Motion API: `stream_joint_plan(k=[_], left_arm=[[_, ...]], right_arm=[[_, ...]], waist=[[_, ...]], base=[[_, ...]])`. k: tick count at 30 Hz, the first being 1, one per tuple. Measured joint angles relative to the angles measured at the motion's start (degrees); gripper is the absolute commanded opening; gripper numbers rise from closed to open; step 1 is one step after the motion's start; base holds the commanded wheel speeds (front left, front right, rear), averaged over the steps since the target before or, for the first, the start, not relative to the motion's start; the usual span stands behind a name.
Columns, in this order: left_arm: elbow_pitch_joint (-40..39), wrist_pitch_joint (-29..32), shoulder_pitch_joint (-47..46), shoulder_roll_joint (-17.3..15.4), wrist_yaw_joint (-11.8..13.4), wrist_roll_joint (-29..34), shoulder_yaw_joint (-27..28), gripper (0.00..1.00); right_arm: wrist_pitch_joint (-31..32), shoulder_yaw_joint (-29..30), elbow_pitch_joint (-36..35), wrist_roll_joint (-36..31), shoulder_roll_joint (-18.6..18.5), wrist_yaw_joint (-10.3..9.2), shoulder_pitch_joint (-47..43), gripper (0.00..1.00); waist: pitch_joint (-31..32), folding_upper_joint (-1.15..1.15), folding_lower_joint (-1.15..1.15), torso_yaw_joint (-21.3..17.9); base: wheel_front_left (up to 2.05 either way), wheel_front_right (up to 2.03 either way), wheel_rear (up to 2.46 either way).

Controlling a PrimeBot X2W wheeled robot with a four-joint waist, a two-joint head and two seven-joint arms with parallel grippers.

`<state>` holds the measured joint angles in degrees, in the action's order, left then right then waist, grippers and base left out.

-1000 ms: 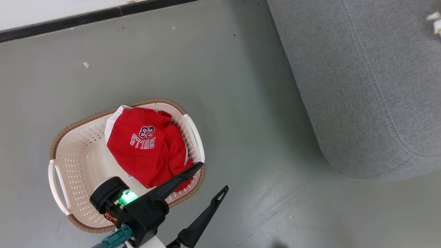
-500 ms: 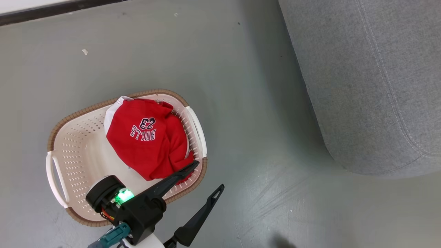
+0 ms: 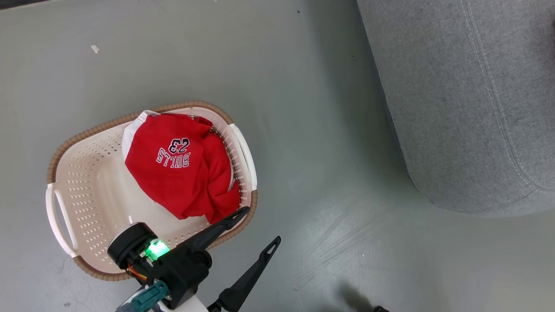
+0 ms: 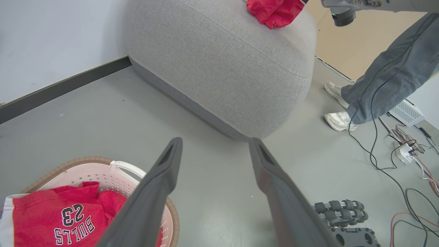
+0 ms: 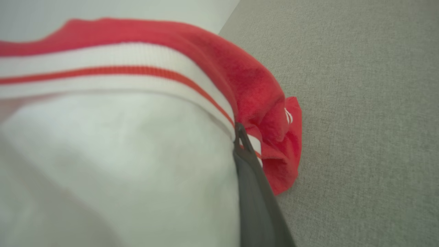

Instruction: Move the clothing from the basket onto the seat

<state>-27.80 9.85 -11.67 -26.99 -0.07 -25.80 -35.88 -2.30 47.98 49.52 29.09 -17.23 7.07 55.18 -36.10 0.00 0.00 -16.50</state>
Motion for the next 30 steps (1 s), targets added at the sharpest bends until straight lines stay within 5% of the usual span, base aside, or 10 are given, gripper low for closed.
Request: stream_joint_plan(k=[5, 7, 9, 10, 30], left_arm=[[0.02, 0.0, 0.0, -0.01, 0.0, 0.25, 0.0, 1.0], [0.13, 0.0, 0.0, -0.04, 0.0, 0.25, 0.01, 1.0], [0.33, -0.01, 0.0, -0.05, 0.0, 0.25, 0.02, 1.0], [0.41, -0.01, 0.0, -0.05, 0.0, 0.25, 0.02, 1.0], [2.52, -1.89, 0.01, 0.78, 0.0, 0.23, 0.05, 1.0]], right_arm=[[-1.44, -0.44, 1.16, -0.42, 0.86, 0.0, 0.11, 0.0], [-2.5, -0.74, 1.34, -0.51, 0.96, 0.0, 0.32, 0.36], [-3.23, -1.05, 1.36, -0.56, 0.96, 0.0, 0.66, 0.51], [-3.61, -1.27, 1.36, -0.71, 0.96, 0.0, 0.86, 0.97], [-7.16, -6.38, -1.13, -0.14, -0.55, 0.0, 4.09, 1.0]], waist=[[-0.45, 0.0, 0.0, -0.49], [-0.46, 0.0, 0.0, -0.69], [-0.35, 0.0, 0.0, -0.87], [-0.28, 0.0, 0.0, -0.95], [2.62, 0.0, 0.0, -3.03]], base=[[0.0, 0.0, 0.0], [0.0, 0.0, 0.0], [0.0, 0.0, 0.0], [0.0, 0.0, 0.0], [0.0, 0.0, 0.0]])
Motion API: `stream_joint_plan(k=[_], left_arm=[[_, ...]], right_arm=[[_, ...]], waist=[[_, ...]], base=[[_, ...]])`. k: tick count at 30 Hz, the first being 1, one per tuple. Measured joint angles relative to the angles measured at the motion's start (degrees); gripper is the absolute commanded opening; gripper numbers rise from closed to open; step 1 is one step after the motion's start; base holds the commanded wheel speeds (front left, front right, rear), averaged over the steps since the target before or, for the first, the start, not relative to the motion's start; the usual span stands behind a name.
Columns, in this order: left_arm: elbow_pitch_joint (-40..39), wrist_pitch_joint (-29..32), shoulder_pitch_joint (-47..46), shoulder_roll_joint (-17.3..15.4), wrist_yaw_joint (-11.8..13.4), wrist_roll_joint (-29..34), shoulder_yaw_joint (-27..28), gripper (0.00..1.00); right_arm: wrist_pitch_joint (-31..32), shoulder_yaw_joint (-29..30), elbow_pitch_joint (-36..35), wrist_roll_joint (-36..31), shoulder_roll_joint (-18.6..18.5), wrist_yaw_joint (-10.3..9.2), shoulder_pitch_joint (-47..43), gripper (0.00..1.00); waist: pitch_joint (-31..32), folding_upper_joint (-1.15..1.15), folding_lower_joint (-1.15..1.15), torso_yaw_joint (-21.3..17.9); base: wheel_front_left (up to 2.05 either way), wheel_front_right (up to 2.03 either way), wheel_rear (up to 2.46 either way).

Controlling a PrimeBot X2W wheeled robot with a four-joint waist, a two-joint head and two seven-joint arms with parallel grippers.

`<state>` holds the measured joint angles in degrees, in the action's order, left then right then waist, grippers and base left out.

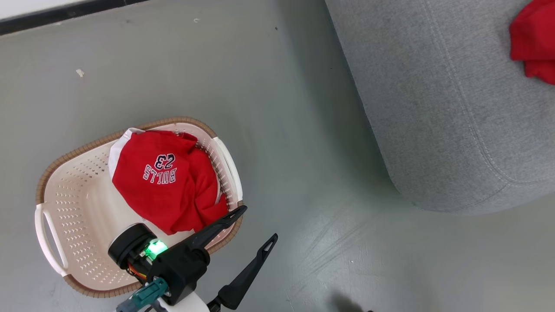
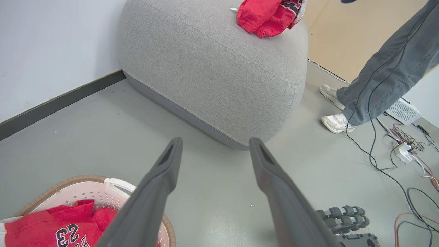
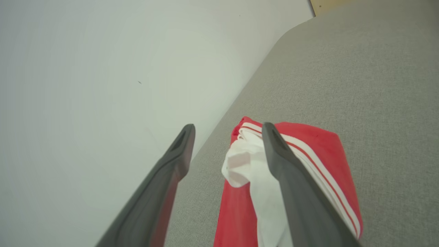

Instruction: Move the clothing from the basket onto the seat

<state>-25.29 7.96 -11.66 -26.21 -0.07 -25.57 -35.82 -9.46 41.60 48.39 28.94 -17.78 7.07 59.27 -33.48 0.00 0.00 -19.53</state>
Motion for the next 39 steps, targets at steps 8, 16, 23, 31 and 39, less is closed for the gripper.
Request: stream_joint_plan(k=[8, 16, 23, 31, 39], left_arm=[[0.89, -1.56, 0.08, 0.91, 0.01, -0.12, 0.11, 1.0], [2.16, -4.37, 0.24, 2.55, 0.73, -0.62, 1.52, 1.0], [3.7, -7.25, 1.43, 3.88, 1.52, -1.14, 2.33, 1.0], [6.44, -11.7, 3.07, 4.74, 4.37, -1.88, 6.89, 1.0], [8.89, -16.63, 5.7, 5.58, 7.68, -3.45, 12.36, 1.0]], right_arm=[[-0.63, -5.66, -4.02, 0.62, -0.15, 0.0, -0.37, 1.0], [-0.57, -14.45, -10.85, 3.66, 2.74, 0.0, -3.07, 1.0], [-0.02, -22.23, -16.6, 5.04, 5.17, 0.0, -7.22, 1.0], [-0.12, -33.78, -23.24, 3.04, 6.25, 0.0, -13.56, 1.0], [-0.16, -43.5, -27.41, 2.87, 7.6, 0.0, -19.03, 1.0]], waist=[[1.93, 0.0, 0.0, -0.83], [4.34, 0.0, 0.0, -0.89], [6.58, 0.0, 0.0, -0.06], [9.29, 0.0, 0.0, 1.92], [12.6, 0.0, 0.0, 5.39]], base=[[0.0, 0.0, 0.0], [0.0, 0.0, 0.0], [0.0, 0.0, 0.0], [0.0, 0.0, 0.0], [0.0, 0.0, 0.0]])
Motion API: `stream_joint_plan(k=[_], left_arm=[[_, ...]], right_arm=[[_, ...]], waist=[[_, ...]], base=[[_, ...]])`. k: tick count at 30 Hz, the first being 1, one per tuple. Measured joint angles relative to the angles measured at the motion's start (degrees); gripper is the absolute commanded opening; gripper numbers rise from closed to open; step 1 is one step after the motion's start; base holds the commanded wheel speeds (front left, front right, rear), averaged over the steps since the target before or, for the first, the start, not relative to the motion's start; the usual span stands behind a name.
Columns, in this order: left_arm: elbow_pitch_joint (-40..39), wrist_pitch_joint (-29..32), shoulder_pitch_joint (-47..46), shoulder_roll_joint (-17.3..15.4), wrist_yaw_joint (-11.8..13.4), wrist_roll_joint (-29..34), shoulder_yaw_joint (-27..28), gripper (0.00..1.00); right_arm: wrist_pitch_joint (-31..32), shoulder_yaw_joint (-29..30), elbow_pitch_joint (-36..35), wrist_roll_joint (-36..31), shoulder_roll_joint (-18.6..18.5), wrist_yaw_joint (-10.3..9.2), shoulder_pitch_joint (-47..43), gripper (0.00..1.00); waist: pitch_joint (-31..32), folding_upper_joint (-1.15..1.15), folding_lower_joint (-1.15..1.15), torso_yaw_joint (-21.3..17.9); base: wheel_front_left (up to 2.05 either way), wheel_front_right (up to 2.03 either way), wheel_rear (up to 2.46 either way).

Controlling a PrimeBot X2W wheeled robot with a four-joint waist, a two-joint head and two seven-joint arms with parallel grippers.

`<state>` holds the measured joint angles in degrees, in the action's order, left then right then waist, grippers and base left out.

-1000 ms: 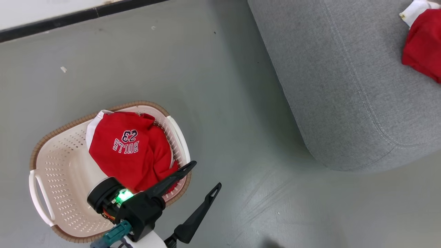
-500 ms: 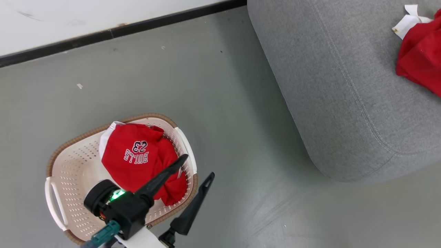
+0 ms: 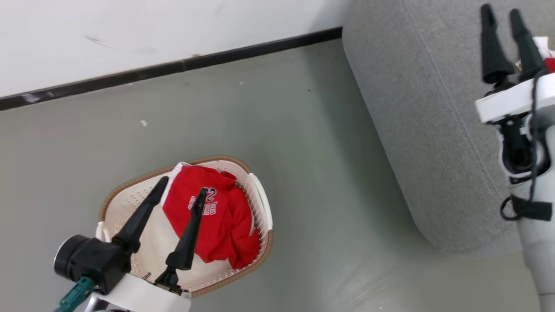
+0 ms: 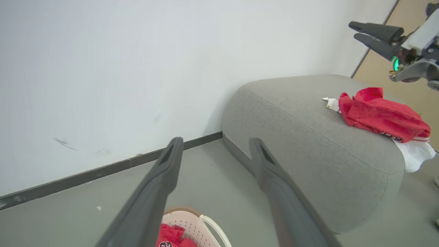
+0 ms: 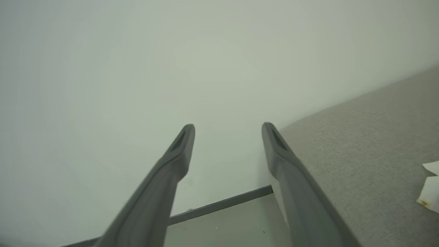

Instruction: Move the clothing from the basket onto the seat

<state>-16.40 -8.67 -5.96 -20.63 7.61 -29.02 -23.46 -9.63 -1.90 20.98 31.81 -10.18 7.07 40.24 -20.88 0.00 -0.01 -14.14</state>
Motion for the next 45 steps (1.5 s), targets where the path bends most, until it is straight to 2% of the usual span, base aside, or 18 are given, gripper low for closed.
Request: stream_joint_plan(k=[6, 13, 23, 28, 35, 45], left_arm=[[2.19, -2.98, 2.76, 1.04, 1.68, -1.31, 2.49, 1.0], [4.19, -4.35, 4.77, 2.52, 2.71, -3.34, 4.94, 1.0], [7.68, -5.04, 7.38, 2.83, 2.75, -4.25, 7.08, 1.0], [9.47, -5.11, 8.45, 3.0, 2.22, -4.76, 7.15, 1.0], [11.54, -5.37, 10.01, 3.3, 1.3, -4.87, 7.66, 1.0], [13.47, -5.54, 12.41, 3.52, 0.29, -5.9, 7.87, 1.0]], right_arm=[[-0.16, -6.22, -1.19, -0.46, 0.29, 0.0, -3.82, 1.0], [-1.07, -10.91, -1.88, -2.4, 0.13, 0.0, -7.91, 1.0], [-2.77, -14.33, -2.01, -1.66, 1.54, 0.0, -16.13, 1.0], [-3.35, -17.45, -2.22, -3.82, 1.48, 0.0, -20.65, 1.0], [-4.0, -17.33, -2.18, -7.43, 1.03, 0.0, -26.35, 1.0], [-4.54, -14.17, -2.61, -11.92, 1.86, 0.0, -32.76, 1.0]], waist=[[2.24, 0.0, 0.0, 2.72], [4.49, 0.0, 0.0, 5.6], [8.55, 0.0, 0.0, 9.95], [10.69, 0.0, 0.0, 11.74], [13.64, 0.0, 0.0, 13.71], [17.41, 0.0, 0.0, 15.34]], base=[[0.0, 0.0, 0.0], [0.0, 0.0, 0.0], [0.0, 0.0, 0.0], [0.0, 0.0, 0.0], [0.0, 0.0, 0.0], [0.0, 0.0, 0.0]])
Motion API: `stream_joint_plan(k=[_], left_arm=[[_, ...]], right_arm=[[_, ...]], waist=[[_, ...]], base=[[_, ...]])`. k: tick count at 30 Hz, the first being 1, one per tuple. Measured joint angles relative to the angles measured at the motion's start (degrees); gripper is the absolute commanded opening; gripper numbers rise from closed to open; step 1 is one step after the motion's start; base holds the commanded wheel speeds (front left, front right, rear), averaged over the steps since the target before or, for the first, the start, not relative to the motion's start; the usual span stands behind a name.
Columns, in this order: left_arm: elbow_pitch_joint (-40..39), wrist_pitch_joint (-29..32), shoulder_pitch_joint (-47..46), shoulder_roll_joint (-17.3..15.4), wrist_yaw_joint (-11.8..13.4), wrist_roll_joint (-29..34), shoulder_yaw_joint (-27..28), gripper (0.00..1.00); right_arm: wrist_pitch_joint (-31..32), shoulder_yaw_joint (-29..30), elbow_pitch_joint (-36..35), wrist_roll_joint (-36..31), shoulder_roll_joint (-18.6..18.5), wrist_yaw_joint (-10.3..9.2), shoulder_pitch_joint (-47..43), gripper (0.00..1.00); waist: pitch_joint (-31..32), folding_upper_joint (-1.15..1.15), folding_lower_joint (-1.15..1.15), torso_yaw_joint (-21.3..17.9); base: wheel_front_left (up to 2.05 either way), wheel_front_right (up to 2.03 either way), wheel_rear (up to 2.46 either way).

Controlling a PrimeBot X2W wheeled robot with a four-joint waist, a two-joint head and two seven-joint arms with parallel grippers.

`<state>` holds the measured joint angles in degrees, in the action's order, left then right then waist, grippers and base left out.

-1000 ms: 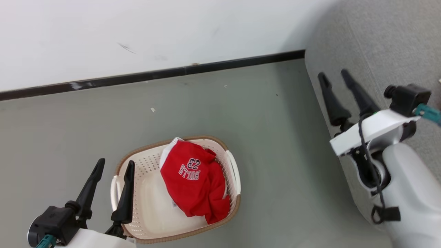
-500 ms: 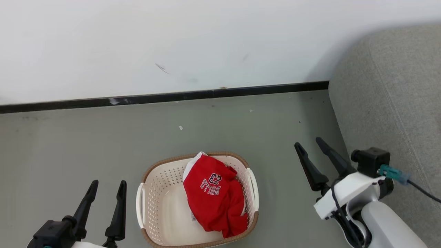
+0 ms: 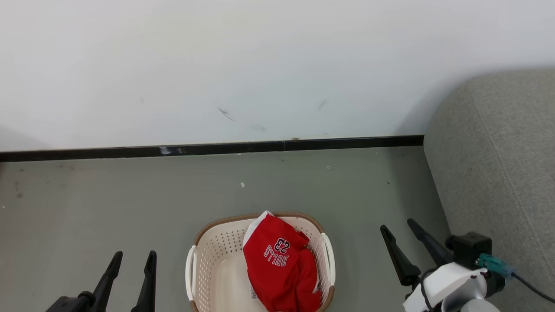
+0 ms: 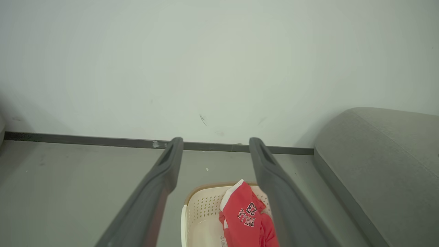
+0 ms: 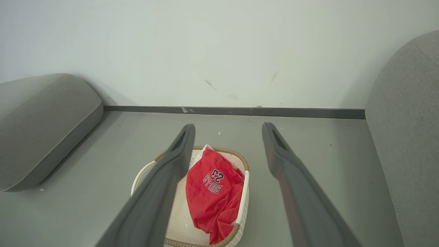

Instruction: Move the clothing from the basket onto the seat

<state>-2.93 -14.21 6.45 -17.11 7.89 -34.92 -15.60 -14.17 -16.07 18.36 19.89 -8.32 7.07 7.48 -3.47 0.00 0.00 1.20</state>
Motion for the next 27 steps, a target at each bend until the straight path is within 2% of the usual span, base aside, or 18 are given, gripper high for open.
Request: stream_joint_plan(k=[7, 15, 27], left_arm=[[0.33, 0.0, 1.92, -0.01, -0.05, -0.41, 0.89, 1.0], [-0.46, 0.0, 2.52, -0.08, -0.55, -0.41, 1.11, 1.0], [-0.78, 1.91, 2.18, -1.29, -2.53, -0.27, -2.47, 1.0]], right_arm=[[-0.01, 0.2, -1.4, -2.38, 1.24, 0.0, -3.26, 1.0], [-0.02, 0.93, -3.69, -4.19, 2.25, 0.0, -5.16, 1.0], [-0.02, 2.41, -5.86, -5.88, 3.37, 0.0, -8.51, 1.0]], waist=[[1.88, 0.0, 0.0, -0.04], [1.29, 0.0, 0.0, -0.85], [-1.42, 0.0, 0.0, -1.65]], base=[[0.0, 0.0, 0.0], [0.0, 0.0, 0.0], [0.0, 0.0, 0.0]])
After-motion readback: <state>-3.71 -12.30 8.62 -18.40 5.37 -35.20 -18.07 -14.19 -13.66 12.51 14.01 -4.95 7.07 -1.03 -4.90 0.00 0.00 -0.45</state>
